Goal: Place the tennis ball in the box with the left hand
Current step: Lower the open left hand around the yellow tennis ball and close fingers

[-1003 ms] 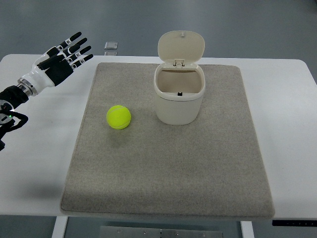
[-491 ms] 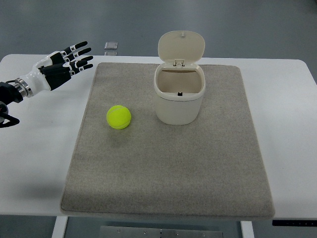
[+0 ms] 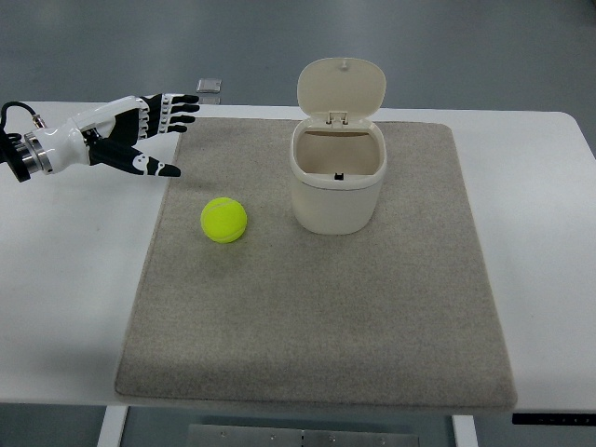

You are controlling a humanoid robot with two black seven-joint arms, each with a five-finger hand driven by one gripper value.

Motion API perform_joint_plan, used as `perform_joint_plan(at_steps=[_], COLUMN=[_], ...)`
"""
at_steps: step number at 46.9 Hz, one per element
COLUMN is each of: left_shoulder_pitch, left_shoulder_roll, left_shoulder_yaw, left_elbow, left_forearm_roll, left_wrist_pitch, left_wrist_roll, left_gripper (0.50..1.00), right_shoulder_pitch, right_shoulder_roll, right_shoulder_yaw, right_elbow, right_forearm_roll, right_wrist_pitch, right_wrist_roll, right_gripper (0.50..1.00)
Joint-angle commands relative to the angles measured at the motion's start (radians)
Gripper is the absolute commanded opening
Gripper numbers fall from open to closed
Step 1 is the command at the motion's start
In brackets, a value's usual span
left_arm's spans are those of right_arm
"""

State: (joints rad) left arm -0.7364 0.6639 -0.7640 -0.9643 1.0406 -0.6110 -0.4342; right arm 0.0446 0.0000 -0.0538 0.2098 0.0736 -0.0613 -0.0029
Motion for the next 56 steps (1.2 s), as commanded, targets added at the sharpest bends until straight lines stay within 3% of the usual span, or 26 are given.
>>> perform_joint_plan(at_steps=[1, 9, 30, 40, 46, 56], left_shoulder_pitch=[-0.003, -0.005, -0.055, -0.064, -0.069, -0.075], left_shoulder_roll=[0.025, 0.037, -0.024, -0.040, -0.041, -0.046], left_shoulder_yaw=[0.031, 0.086, 0.097, 0.166, 0.224, 0.227], left_elbow=[-0.057, -0.139, -0.166, -0.165, -0.163, -0.166], left_forearm_roll=[0.110, 0.366, 0.754, 0.826, 0.848, 0.851], left_wrist_pitch=[0.000, 0.123, 0.158, 0.269, 0.365, 0.384], left_wrist_roll=[-0.044, -0.089, -0.084, -0.083, -0.083, -0.083], left_gripper=[0.992, 0.992, 0.984, 0.964, 0.926, 0.720], right_shoulder_pitch=[0.000, 0.000, 0.000, 0.000, 0.000, 0.000], right_shoulder_roll=[0.000, 0.000, 0.000, 0.000, 0.000, 0.000], right_shoulder_yaw=[0.000, 0.000, 0.000, 0.000, 0.000, 0.000], right_elbow=[0.000, 0.000, 0.000, -0.001, 0.000, 0.000], right_forearm_roll=[0.000, 0.000, 0.000, 0.000, 0.000, 0.000], right_wrist_pitch=[0.000, 0.000, 0.000, 0.000, 0.000, 0.000], right_wrist_roll=[0.000, 0.000, 0.000, 0.000, 0.000, 0.000], right_gripper=[0.913, 0.913, 0.913, 0.913, 0.913, 0.913])
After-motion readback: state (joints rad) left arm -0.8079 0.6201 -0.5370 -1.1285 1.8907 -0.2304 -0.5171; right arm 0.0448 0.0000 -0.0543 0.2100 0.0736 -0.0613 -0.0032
